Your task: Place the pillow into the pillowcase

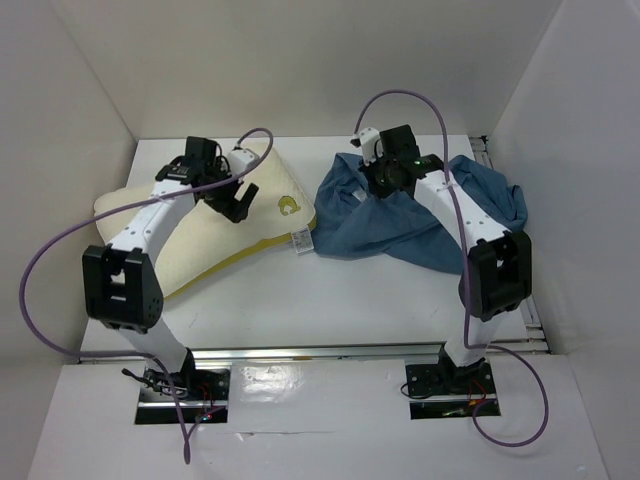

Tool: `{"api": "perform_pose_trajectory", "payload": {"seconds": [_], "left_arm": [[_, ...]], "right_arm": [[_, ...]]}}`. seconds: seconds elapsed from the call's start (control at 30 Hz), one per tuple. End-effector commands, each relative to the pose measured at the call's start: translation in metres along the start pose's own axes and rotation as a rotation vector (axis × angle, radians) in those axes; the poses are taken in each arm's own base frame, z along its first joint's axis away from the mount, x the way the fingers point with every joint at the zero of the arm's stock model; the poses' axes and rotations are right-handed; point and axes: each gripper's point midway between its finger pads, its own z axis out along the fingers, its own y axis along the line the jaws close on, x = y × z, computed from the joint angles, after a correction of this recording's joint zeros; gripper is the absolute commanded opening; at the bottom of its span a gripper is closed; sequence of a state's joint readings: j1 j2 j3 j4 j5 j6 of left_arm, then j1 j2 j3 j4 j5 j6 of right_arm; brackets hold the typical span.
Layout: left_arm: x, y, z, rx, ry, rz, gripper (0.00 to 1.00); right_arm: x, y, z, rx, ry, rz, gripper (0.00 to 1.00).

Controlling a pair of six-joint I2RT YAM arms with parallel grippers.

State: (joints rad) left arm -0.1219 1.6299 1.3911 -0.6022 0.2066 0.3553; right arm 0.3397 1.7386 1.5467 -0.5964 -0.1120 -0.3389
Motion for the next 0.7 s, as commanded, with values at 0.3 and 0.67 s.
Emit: {"api": "perform_pose_trajectory", "payload": {"seconds": [0.3, 0.67], "left_arm": [[-0.005, 0.036, 0.077, 0.067, 0.137, 0.280, 1.00], [0.034, 0.041, 0.135, 0.070, 0.232, 0.237, 0.94]], "right_arm": [[0.006, -0.003, -0.004, -0.017, 0.020, 0.006, 0.00], [0.009, -0.002, -0.008, -0.053, 0.018, 0.014, 0.00]]}}
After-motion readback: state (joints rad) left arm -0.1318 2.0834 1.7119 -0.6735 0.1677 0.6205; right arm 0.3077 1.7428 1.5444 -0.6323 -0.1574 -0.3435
